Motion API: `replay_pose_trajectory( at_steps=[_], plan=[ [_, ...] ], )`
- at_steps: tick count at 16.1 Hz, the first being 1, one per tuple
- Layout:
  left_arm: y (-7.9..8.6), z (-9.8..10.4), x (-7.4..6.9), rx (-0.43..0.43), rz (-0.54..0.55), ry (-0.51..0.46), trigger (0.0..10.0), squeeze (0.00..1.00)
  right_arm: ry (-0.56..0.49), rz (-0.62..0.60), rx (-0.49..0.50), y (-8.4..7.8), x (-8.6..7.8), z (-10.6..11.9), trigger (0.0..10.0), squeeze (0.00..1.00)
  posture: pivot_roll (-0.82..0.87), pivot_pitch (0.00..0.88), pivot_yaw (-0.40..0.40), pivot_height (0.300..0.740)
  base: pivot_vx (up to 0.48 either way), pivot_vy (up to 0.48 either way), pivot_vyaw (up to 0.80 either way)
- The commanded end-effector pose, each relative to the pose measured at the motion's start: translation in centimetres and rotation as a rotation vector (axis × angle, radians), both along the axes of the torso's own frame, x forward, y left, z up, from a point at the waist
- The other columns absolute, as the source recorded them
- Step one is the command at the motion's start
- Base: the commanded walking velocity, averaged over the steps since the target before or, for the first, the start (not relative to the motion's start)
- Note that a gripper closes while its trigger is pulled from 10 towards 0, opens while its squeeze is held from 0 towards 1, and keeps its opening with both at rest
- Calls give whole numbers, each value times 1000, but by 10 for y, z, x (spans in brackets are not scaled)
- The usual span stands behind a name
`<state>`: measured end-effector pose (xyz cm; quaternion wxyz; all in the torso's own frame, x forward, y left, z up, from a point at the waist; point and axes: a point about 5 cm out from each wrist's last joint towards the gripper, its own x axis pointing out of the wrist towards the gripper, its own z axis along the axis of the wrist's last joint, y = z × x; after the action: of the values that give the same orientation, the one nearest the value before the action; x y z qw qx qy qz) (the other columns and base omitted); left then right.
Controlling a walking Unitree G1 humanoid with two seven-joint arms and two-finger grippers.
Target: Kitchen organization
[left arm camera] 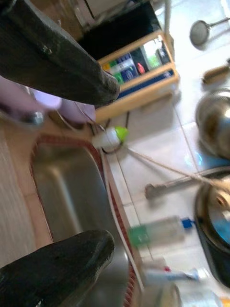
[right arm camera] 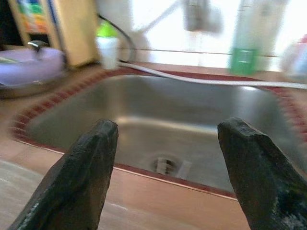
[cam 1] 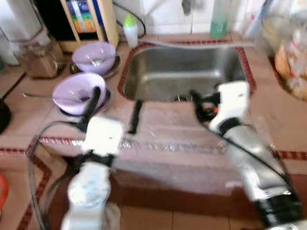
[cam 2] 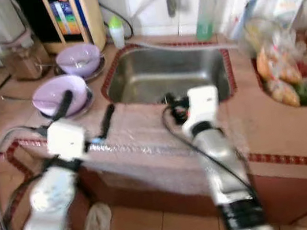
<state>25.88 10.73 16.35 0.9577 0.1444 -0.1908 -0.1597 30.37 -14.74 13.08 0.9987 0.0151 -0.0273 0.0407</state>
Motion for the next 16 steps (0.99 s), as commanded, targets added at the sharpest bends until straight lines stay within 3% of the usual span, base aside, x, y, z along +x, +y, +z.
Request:
replay_pose_trajectory(
  at_steps=[1,6,9,12,13,16],
  plan=[
    [10,2,1,14,44,-13,10000,0,-27,16,5,5,2,7,10000,0,21,0,6,740,0,0,0],
    [14,-2,-1,-5,49,16,10000,0,-61,65,-1,11,-1,12,10000,0,23,0,6,740,0,0,304],
    [19,-5,-6,-60,65,57,10000,0,-63,71,-2,10,-3,11,10000,0,25,0,6,740,0,0,154],
    [32,-16,-15,-199,116,169,10000,0,-80,71,-37,2,-14,12,10000,0,27,0,3,740,0,0,0],
    [32,-16,-15,-199,116,169,10000,0,-80,71,-37,2,-14,12,10000,0,27,0,3,740,0,0,0],
    [35,-20,-15,-346,82,262,10000,0,-56,20,-65,-9,-28,1,10000,0,21,0,3,740,0,0,0]
  ],
)
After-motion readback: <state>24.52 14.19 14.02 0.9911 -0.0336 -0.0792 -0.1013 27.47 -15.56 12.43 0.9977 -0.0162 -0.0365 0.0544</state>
